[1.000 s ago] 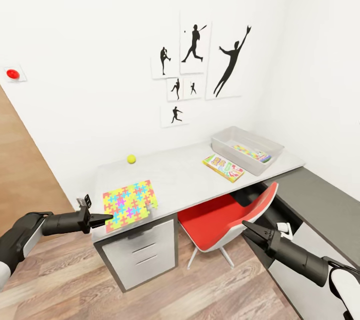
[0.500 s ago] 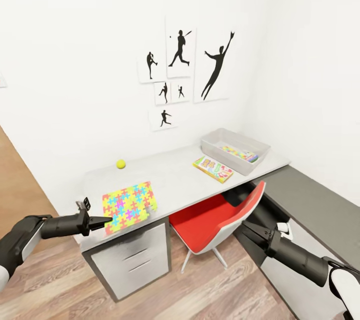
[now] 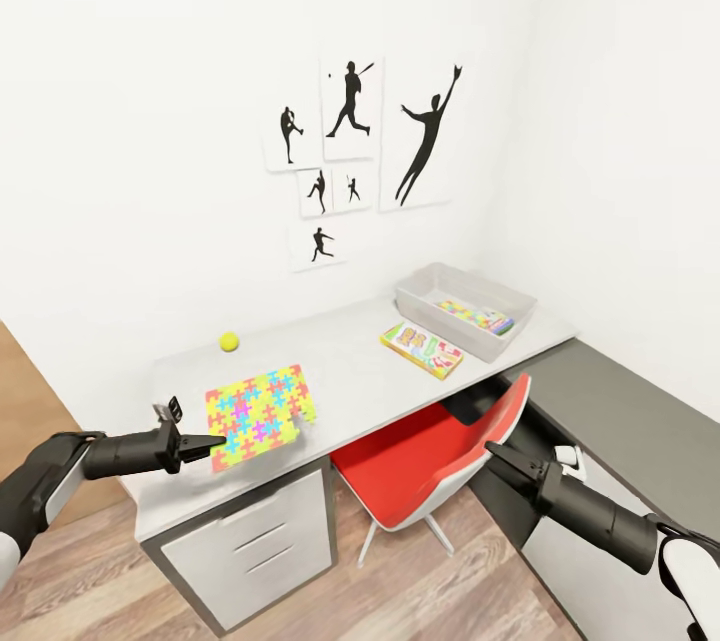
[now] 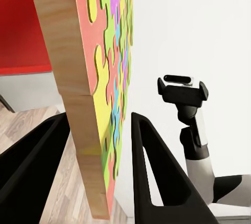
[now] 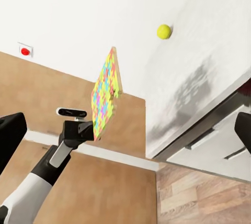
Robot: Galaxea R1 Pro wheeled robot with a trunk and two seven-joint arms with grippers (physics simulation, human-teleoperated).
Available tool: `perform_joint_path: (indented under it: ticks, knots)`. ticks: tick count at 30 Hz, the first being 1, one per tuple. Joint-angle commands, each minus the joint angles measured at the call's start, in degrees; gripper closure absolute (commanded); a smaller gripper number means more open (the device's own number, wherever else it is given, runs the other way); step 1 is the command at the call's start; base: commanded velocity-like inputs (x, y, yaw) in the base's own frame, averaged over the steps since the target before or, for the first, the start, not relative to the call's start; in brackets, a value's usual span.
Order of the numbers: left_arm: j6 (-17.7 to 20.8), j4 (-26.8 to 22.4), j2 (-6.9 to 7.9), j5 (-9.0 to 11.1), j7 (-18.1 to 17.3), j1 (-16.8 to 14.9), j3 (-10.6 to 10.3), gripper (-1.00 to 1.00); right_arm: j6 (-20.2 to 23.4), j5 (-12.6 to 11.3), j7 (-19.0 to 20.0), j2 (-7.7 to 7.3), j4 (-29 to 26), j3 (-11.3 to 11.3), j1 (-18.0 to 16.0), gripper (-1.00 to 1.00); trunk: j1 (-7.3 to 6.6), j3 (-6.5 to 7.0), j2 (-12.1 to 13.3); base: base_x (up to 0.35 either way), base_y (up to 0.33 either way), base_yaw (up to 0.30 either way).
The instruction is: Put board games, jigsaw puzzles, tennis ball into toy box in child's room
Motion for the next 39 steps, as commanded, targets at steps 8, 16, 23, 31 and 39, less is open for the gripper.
perform_joint_path:
  ticks: [8, 16, 23, 31, 39]
  knots:
    - [0.6, 0.02, -0.04, 0.17, -0.31, -0.07, -0.23, 1.0, 2.71, 0.11, -1.09, -1.37, -0.1, -3.37, -5.15, -1.0, 0.05, -0.13, -0.13, 0.091, 0.0, 0.0]
    - [0.6, 0.02, -0.29, 0.09, -0.31, -0.07, -0.42, 1.0, 4.46, -0.51, -20.73, -5.28, 17.79, -3.02, -32.86, -1.0, 0.05, -0.13, -0.13, 0.086, 0.0, 0.0]
    - [0.55, 0.02, -0.31, 0.11, -0.31, -0.09, -0.33, 1.0, 4.46, -0.49, -25.4, -4.92, 32.12, 2.05, -42.25, -1.0, 0.05, -0.13, -0.13, 0.077, -0.047, 0.0]
    - [0.58, -0.42, -0.31, 0.16, -0.31, -0.11, 0.12, 1.0, 4.46, -0.53, -25.28, -4.88, 33.07, 2.55, -42.51, -1.0, 0.05, -0.13, -0.13, 0.008, -0.118, -0.149]
    - [2.23, -2.04, -3.91, 0.08, -0.31, -1.91, 0.15, 1.0, 4.46, -0.52, -25.31, -4.51, 33.04, 2.68, -42.51, -1.0, 0.05, -0.13, -0.13, 0.0, -0.002, -0.279]
